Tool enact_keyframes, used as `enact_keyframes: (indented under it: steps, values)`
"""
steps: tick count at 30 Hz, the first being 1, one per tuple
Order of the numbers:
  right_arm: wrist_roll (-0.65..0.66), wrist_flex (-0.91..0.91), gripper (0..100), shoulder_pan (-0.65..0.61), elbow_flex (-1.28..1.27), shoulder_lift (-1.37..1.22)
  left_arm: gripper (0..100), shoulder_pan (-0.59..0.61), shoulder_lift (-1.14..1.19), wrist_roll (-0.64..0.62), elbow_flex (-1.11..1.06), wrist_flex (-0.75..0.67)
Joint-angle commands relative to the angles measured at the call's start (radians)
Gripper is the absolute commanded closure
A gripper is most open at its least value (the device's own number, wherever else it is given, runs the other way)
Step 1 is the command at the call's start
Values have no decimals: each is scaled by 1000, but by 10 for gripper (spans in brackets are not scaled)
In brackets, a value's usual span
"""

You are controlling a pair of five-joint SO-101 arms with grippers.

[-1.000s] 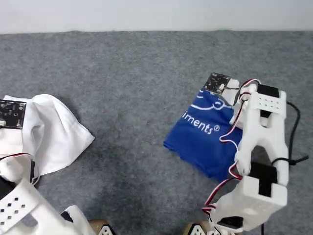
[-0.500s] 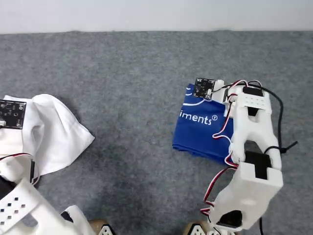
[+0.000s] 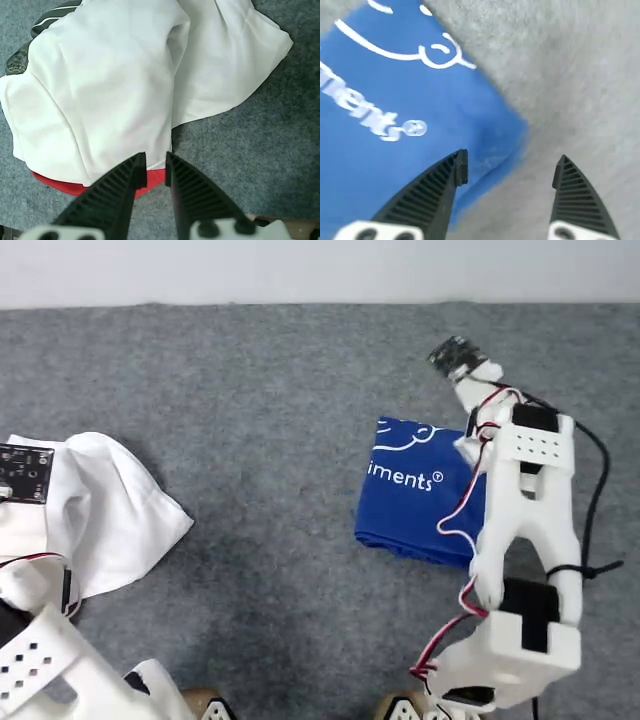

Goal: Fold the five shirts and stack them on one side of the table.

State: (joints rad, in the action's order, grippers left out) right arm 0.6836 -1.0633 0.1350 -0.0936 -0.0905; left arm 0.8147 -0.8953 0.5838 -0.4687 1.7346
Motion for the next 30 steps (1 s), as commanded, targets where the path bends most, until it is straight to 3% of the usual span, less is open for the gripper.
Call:
enact_keyframes:
  steps: [1, 7, 11, 17, 23, 30]
  values:
    - [-368, -143, 726, -41, 51, 85, 928, 0, -14, -9, 2, 17]
    - [-809, -242, 725, -85, 51, 88, 928, 0, -14, -9, 2, 17]
    - [-982, -237, 724, -96, 51, 81, 928, 0, -14, -11, 2, 17]
    - [-1053, -154, 716, -124, 51, 25, 928, 0, -14, -11, 1, 18]
    - [-1056, -128, 564, -116, 51, -68, 928, 0, -14, -11, 1, 18]
    - [-1056, -65, 561, -114, 51, -163, 928, 0, -14, -11, 1, 18]
